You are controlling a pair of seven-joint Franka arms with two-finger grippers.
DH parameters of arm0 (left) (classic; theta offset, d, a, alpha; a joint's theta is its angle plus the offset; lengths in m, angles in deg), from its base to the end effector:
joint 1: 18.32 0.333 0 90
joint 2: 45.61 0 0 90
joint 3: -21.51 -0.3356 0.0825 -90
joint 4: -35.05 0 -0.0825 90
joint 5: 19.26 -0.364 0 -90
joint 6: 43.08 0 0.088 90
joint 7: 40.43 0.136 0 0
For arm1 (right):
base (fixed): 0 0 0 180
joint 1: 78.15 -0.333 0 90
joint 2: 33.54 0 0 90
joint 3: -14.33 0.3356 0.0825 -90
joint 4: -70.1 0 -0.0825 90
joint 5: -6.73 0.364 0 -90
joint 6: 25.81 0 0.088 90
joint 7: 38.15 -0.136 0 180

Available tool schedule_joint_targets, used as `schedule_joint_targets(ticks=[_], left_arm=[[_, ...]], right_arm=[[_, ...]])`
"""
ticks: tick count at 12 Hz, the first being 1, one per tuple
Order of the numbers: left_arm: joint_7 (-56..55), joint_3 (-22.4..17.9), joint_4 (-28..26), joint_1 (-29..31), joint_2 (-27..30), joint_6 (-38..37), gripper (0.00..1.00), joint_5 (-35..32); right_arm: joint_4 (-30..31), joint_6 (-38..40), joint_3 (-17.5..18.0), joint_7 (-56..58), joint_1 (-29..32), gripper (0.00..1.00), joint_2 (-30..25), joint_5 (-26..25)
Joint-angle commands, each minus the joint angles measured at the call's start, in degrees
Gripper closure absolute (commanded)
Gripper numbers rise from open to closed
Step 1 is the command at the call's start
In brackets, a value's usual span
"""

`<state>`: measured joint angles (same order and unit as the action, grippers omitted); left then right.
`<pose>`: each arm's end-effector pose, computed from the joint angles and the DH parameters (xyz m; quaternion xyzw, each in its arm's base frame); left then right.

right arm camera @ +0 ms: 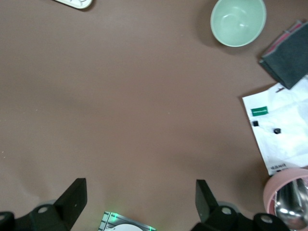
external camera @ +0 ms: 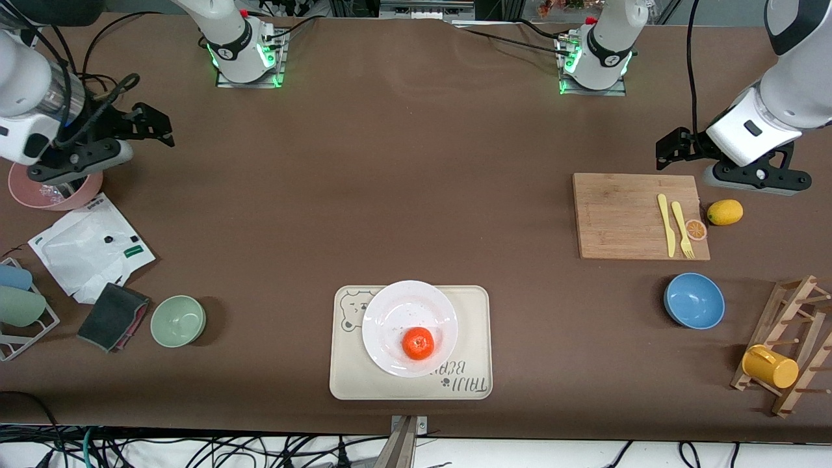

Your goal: Place orange and plate with both arms

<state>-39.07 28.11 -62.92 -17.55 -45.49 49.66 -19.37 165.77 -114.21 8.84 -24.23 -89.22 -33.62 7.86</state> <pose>0.5265 -0.0536 0.5575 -0.9970 0.0627 0.0445 0.0028 0.5199 0.0535 0.5694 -0.9836 -0.1687 0.0618 0.0145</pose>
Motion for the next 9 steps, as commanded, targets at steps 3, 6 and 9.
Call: schedule_joint_targets(ticks=[3,6,9], left_arm=[[1.1,-0.36,-0.12,-0.15,0.41,-0.1,0.0,1.51],[1.1,-0.36,-0.12,-0.07,0.41,-0.45,0.0,1.51],[0.93,-0.36,-0.12,-0.07,0.41,-0.54,0.0,1.51]], right_arm=[[-1.19,1.31,-0.67,-3.7,-0.09,0.0,-0.8,-3.34],[-1.54,1.75,-0.32,-8.99,-0.09,0.0,-1.23,-3.15],[-1.63,2.1,-0.23,-9.17,-0.09,0.0,-1.23,-3.07]])
